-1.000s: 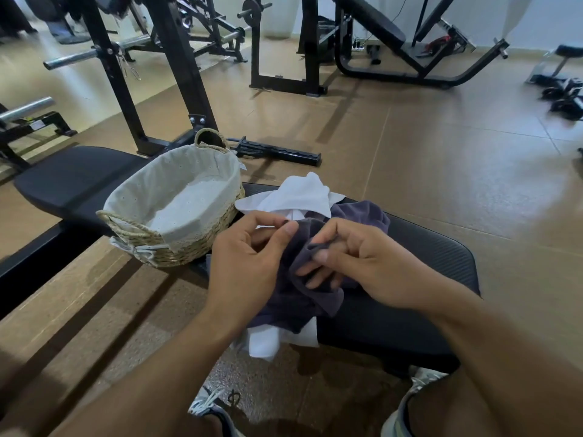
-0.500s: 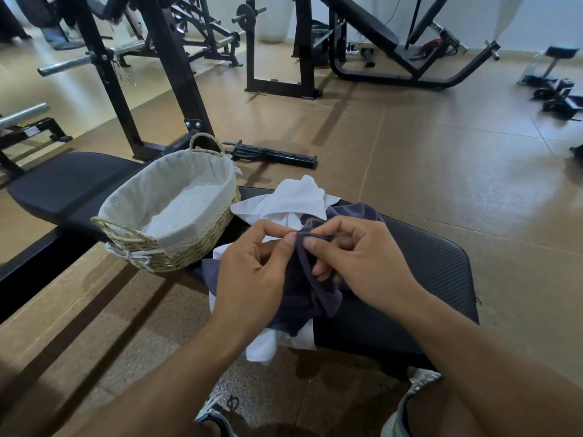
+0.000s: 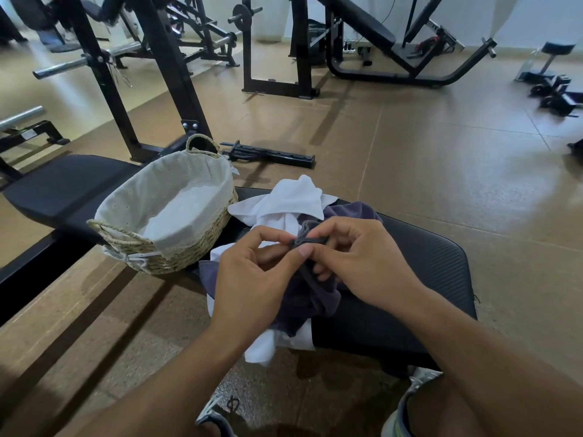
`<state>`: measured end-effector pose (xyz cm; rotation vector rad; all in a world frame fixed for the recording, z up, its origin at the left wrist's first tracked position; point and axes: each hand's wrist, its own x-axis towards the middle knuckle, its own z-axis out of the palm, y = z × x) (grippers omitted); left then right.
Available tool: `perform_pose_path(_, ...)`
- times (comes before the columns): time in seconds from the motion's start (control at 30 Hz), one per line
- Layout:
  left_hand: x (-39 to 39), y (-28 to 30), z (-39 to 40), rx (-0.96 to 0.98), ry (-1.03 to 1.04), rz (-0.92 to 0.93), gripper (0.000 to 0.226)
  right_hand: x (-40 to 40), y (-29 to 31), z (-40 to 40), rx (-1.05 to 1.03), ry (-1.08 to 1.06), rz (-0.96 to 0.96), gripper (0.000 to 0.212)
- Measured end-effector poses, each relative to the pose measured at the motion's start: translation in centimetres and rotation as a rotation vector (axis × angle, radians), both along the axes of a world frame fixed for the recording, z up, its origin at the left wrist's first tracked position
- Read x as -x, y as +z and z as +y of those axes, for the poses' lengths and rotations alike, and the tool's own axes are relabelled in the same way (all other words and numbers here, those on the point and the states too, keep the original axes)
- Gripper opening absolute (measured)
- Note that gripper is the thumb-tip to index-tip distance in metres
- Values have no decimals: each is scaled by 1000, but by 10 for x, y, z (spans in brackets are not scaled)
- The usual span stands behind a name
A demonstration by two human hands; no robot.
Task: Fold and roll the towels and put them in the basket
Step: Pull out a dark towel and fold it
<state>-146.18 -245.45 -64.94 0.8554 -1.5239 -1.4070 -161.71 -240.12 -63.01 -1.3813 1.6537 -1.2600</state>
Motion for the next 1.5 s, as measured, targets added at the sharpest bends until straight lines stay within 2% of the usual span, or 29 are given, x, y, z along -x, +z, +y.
perform_pose_path(0.13, -1, 0, -2, -5, -5, -14, 16, 1, -1, 1, 19, 9, 17, 8)
perform_pose_path(0.23, -5, 1, -9, 27, -44, -77, 20, 8, -2, 1, 21, -6, 207, 10)
perform_pose_path(0.3, -10, 3, -16, 38, -117, -114, 20, 19, -2, 0, 29, 0, 359, 19)
perform_pose_path(0.37, -15, 6, -20, 37, -179, -113, 20, 30, 0, -2, 36, 46, 431, 30)
perform_pose_path(0.43, -19, 7, -23, 12, -213, -69, 20, 38, -2, -4, 27, 128, 429, 34)
perform_pose_path(0.53, -27, 13, -31, -62, -235, 34, 25, 47, -4, -6, 12, 182, 418, 28)
perform_pose_path(0.7, -45, 22, -42, -98, -297, 102, 36, 50, 7, 1, 64, 238, 222, 26)
perform_pose_path(0.87, -50, 45, -30, -129, -297, 165, 8, 40, 21, 8, 73, 264, 233, 25)
perform_pose_path(0.97, -52, 64, -27, -46, -254, 169, 12, 34, 34, 10, 176, 185, 156, 24)
perform_pose_path(1.07, -58, 83, -26, 69, -185, 100, 16, 35, 58, 16, 238, 148, 88, 22)
perform_pose_path(1.33, -88, 143, 23, 476, -44, -86, 17, 37, 141, 51, 245, 253, 96, 25)
perform_pose_path(1.4, -91, 145, 18, 497, -49, -148, 13, 39, 152, 54, 176, 270, 141, 25)
perform_pose_path(1.5, -89, 138, 17, 424, -46, -215, 13, 38, 158, 55, 66, 284, 326, 25)
